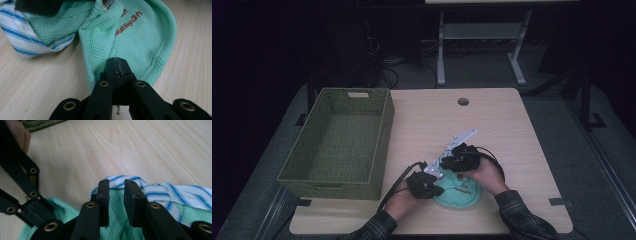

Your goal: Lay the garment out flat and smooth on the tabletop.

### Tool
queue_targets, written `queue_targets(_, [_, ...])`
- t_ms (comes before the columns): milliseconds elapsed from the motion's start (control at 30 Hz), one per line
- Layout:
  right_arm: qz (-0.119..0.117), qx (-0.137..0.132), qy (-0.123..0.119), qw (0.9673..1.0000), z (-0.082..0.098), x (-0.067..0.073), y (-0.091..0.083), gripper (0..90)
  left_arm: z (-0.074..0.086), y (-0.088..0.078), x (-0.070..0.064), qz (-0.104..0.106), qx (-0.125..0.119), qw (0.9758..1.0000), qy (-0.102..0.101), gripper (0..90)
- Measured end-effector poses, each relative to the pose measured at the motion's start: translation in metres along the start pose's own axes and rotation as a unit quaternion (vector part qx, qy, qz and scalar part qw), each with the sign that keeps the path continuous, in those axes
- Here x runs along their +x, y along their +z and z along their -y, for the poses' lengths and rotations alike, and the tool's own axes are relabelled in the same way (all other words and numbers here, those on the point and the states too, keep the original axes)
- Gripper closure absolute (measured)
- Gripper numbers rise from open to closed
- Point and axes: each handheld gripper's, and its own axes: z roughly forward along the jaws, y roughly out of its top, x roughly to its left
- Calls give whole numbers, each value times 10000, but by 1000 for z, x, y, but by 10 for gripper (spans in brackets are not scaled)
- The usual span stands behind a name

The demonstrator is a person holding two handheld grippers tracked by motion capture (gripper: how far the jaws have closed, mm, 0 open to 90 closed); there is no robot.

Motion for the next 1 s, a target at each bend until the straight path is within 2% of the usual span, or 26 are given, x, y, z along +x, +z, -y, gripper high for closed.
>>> queue_targets(200, [-20,171,-37,9998,1,-2,13,715,0,0,-1,-11,16,10000,-23,894])
queue_targets(233, [-12,258,-136,9996,2,-1,18,707,-1,-1,-1,-26,78,10000,10,894])
queue_targets(300, [12,335,-171,9993,2,0,21,708,-1,-1,-1,-28,73,10000,8,894])
queue_targets(333, [95,423,-333,9985,5,2,27,718,-1,-1,-2,-31,51,10000,-4,894])
queue_targets(367, [95,423,-333,9985,5,2,27,718,-1,-1,-2,-30,52,10000,-6,894])
queue_targets(400, [129,405,-428,9982,5,2,28,733,-1,0,-2,-31,50,10000,-8,894])
queue_targets(500, [166,448,-394,9981,4,3,27,815,-1,0,-2,-37,46,10000,2,894])
queue_targets(633, [190,463,-511,9974,4,3,27,866,-1,0,-2,-44,54,10000,15,894])
queue_targets(767, [190,481,-419,9978,2,3,25,881,-1,0,-2,-51,65,10000,32,894])
queue_targets(867, [258,283,-237,9990,-3,0,15,884,-1,0,-2,-45,51,10000,15,895])
queue_targets(1000, [356,172,-200,9990,-7,-5,9,886,-1,0,-2,-48,57,10000,15,895])
